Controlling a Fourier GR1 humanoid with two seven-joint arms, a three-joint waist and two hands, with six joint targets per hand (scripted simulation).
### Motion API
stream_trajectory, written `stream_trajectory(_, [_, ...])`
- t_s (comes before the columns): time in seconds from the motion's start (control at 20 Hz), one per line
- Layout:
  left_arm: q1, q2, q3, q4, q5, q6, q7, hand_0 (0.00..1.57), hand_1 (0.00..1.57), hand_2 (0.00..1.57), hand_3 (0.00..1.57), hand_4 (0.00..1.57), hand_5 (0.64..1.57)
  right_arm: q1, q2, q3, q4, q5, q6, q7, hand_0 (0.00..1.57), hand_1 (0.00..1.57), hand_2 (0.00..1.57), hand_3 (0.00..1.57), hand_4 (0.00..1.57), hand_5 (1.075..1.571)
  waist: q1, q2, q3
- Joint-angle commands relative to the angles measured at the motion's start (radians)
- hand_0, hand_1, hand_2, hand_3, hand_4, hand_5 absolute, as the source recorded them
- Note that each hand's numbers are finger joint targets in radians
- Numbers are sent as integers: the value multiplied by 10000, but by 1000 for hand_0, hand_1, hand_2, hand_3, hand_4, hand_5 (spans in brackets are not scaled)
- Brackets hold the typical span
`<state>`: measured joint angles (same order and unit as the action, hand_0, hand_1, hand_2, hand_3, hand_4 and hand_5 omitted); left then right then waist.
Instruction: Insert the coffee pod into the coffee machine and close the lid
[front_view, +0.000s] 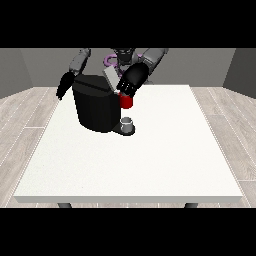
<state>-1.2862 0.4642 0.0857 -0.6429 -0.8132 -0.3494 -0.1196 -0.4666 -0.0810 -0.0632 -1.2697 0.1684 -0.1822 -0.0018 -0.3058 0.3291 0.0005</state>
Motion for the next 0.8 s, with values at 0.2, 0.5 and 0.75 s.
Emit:
stream_trajectory(0.2, [-97, 245, -187, 60, -401, 205, -395, 1135, 1135, 1146, 998, 0, 1571, -58, -5, -123, 146, 72, -226, -355, 0, 0, 0, 0, 0, 1571, 43, 403, 1])
stream_trajectory(0.5, [-96, 137, 98, 142, -255, 684, -734, 1138, 1138, 1136, 963, 0, 1571, -407, -162, -46, -177, 179, -173, 347, 0, 0, 0, 0, 0, 1571, -21, 304, -3])
stream_trajectory(0.75, [132, 78, 267, 161, -183, 967, -904, 1247, 1247, 1210, 954, 0, 1571, 68, -69, -42, -221, -160, 169, -62, 0, 0, 0, 0, 85, 1571, -186, 176, -2])
